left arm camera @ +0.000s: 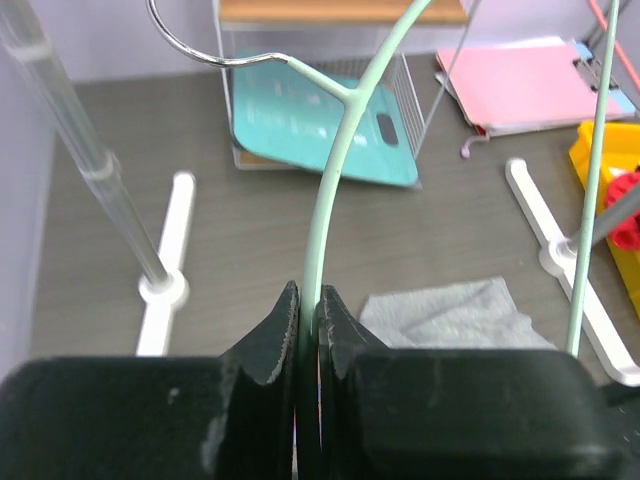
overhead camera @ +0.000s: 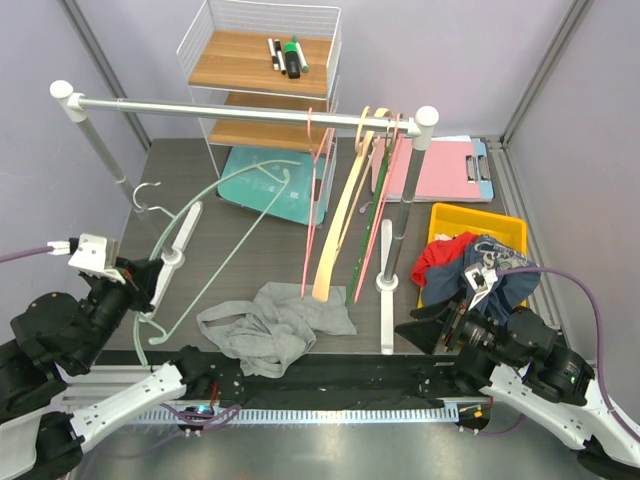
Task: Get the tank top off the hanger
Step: Place the hanger at the clothesline.
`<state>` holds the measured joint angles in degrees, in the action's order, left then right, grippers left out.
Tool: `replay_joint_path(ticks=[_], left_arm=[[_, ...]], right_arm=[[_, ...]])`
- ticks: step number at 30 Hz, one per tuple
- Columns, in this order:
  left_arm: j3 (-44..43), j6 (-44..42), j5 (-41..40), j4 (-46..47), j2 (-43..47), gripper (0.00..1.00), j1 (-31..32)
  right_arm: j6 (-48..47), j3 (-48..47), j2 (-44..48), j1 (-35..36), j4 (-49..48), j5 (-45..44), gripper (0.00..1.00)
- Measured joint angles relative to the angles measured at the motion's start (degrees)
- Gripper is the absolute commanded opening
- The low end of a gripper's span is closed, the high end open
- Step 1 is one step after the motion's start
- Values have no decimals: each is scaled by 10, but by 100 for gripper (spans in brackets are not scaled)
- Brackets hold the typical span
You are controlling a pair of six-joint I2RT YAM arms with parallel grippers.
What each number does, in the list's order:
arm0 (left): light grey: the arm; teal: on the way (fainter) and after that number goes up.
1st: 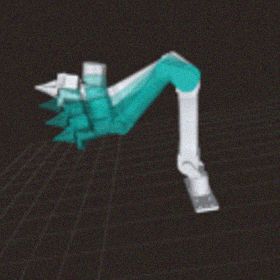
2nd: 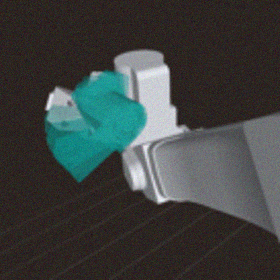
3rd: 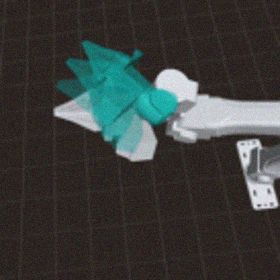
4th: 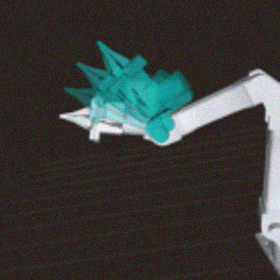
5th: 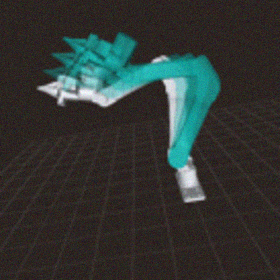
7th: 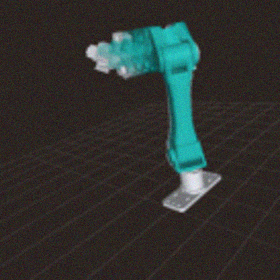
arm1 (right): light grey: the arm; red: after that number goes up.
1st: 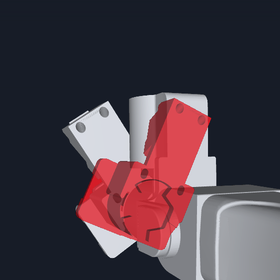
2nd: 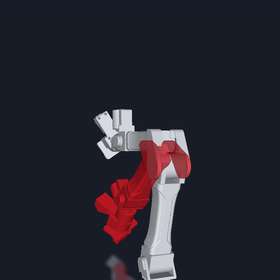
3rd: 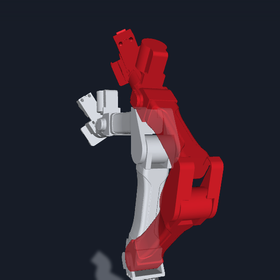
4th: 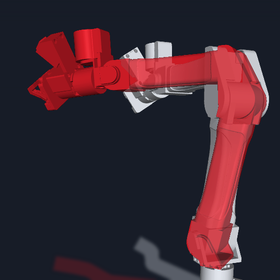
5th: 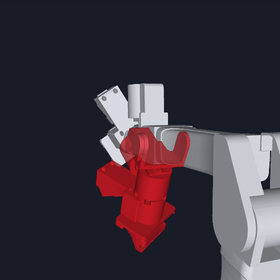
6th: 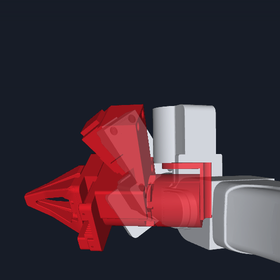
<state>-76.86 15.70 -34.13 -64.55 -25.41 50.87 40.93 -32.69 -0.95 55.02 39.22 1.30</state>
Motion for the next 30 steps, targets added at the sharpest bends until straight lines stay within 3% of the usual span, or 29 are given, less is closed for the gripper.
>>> replay_joint_path(ticks=[7,15,30], left_arm=[[-32,-119,-35,85,-34,0,0],[-84,-223,-17,159,-99,0,0],[-135,-343,-10,238,-210,0,0]], right_arm=[[0,0,0,0,2,-2,97],[0,0,0,0,3,-2,97],[0,0,2,0,5,0,97]])
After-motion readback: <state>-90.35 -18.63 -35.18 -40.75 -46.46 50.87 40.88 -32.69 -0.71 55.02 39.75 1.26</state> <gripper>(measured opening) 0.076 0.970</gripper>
